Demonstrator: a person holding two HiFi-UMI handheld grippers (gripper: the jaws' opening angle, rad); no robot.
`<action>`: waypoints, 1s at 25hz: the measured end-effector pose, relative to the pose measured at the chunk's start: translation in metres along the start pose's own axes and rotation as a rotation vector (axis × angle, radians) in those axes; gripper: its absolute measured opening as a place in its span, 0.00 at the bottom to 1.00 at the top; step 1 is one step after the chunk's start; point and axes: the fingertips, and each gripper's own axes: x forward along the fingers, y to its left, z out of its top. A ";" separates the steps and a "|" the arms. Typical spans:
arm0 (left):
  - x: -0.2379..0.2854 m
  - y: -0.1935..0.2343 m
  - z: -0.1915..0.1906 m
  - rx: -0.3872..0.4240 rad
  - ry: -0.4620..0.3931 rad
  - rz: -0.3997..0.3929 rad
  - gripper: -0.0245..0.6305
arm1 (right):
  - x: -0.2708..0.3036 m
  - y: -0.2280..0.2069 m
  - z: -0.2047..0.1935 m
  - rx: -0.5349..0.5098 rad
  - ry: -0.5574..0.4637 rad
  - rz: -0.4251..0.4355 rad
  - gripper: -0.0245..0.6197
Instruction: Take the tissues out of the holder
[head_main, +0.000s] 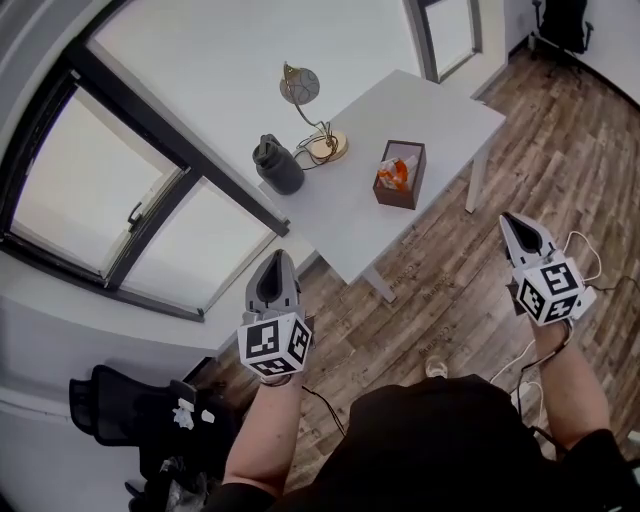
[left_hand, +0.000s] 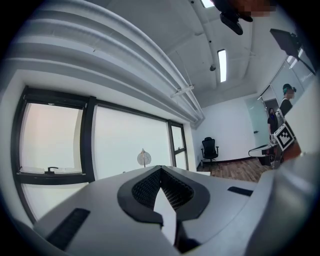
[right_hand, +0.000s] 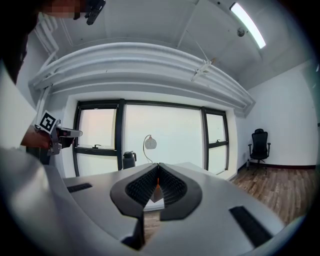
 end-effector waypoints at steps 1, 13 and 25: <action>0.005 -0.001 0.002 0.002 -0.008 0.009 0.04 | 0.009 -0.004 -0.001 -0.003 0.006 0.012 0.05; 0.076 0.040 -0.010 0.003 0.011 0.064 0.04 | 0.129 -0.012 0.001 -0.021 0.051 0.098 0.05; 0.205 0.065 -0.028 -0.023 0.019 -0.051 0.04 | 0.229 -0.005 -0.004 -0.005 0.129 0.058 0.05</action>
